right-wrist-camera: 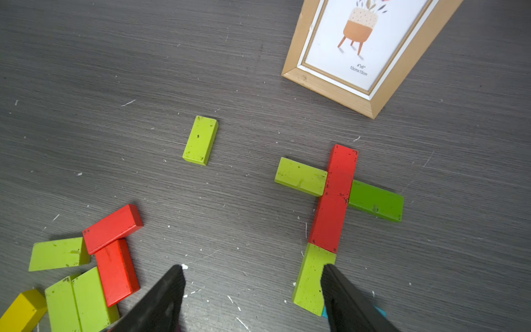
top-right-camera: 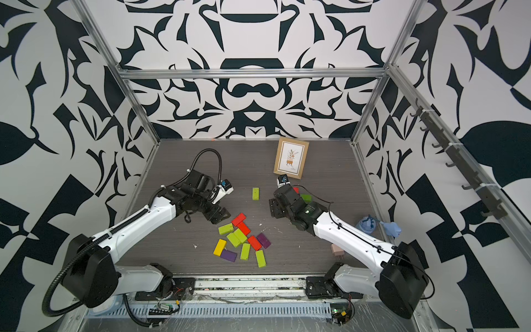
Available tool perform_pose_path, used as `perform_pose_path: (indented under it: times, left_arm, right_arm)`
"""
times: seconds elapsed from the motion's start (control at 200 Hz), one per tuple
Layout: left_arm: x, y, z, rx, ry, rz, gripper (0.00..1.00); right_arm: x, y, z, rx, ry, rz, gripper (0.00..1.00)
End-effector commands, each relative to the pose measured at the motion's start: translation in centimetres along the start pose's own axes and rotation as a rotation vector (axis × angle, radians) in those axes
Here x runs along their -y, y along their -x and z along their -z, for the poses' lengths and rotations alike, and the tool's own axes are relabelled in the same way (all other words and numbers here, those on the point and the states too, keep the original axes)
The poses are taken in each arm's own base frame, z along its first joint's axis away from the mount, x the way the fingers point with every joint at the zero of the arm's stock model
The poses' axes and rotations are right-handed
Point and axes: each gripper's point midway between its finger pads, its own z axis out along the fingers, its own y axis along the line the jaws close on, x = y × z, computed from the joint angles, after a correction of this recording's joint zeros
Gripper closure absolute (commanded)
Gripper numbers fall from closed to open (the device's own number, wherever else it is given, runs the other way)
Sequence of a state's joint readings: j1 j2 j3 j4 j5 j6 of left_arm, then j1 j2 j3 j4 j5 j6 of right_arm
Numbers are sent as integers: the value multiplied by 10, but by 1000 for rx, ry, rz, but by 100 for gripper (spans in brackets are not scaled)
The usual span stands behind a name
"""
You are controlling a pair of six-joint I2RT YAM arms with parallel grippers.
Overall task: Assemble the letter t with building blocks
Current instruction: Pick up the building block from the center of the board.
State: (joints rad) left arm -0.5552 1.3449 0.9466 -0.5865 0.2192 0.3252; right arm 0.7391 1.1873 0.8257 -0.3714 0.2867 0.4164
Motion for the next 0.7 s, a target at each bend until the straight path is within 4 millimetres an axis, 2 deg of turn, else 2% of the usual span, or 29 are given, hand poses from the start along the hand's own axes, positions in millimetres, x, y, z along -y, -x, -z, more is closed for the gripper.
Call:
perform_pose_path:
  times: [0.0, 0.105, 0.235, 0.53, 0.695]
  left_arm:
    - [5, 0, -17, -35, 1, -83, 14]
    - [2, -2, -35, -92, 7, -94, 22]
    - [0, -6, -55, -137, 9, -104, 24]
    - [-1, -9, -80, -177, -1, -84, 30]
    - [-1, -2, -88, -176, -11, -48, 34]
  right_arm:
    - [7, 8, 8, 41, -26, -20, 22]
    - [8, 9, 11, 44, -26, -23, 22]
    - [10, 7, 14, 43, -32, -22, 22]
    - [15, 2, 15, 44, -44, -24, 22]
    - [15, -1, 14, 37, -41, -36, 23]
